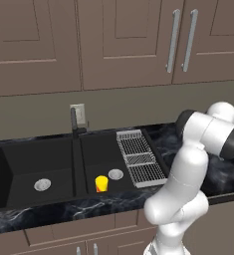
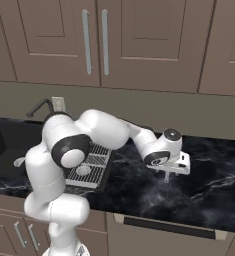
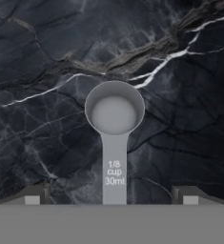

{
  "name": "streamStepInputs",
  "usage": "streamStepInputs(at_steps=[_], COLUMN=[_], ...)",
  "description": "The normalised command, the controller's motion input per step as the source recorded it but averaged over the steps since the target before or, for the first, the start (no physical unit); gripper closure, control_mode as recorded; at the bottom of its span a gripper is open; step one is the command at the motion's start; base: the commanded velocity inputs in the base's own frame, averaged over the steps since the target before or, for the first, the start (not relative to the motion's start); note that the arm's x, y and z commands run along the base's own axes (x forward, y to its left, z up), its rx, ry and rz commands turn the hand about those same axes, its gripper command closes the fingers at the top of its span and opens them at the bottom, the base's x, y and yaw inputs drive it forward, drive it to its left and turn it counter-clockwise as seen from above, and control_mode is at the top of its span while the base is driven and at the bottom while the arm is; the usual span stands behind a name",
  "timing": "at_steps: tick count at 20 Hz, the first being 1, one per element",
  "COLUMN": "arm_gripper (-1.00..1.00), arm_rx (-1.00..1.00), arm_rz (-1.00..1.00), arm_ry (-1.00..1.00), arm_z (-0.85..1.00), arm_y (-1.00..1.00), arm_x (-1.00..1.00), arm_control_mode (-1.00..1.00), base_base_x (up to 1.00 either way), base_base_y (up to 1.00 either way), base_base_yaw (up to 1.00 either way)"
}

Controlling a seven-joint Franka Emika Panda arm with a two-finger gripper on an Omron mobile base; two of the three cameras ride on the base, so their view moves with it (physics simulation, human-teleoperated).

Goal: Move any existing items from the left basin to the right basin for drying. Then move the measuring cup from the counter to the left basin of the sink for washing.

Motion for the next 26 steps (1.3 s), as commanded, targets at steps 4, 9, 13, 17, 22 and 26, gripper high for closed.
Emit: streamStepInputs(at_steps=[4, 9, 13, 17, 22, 26], arm_gripper=[-1.00, -1.00, -1.00, -1.00, 1.00, 1.00], arm_rx=[0.00, 0.00, 0.00, 0.00, 0.00, 0.00], arm_rz=[0.01, 0.01, 0.01, 0.01, 0.00, 0.00], arm_ry=[0.00, 0.00, 0.00, 0.00, 0.00, 0.00], arm_z=[-0.09, -0.13, -0.14, -0.15, -0.20, -0.08], arm_y=[-0.03, 0.00, -0.01, -0.01, 0.00, 0.00], arm_x=[0.10, 0.14, 0.10, 0.06, 0.10, 0.07], arm_control_mode=[-1.00, -1.00, -1.00, -1.00, -1.00, -1.00], base_base_x=[0.00, 0.00, 0.00, 0.00, 0.00, 0.00], base_base_y=[0.00, 0.00, 0.00, 0.00, 0.00, 0.00], base_base_yaw=[0.00, 0.00, 0.00, 0.00, 0.00, 0.00])
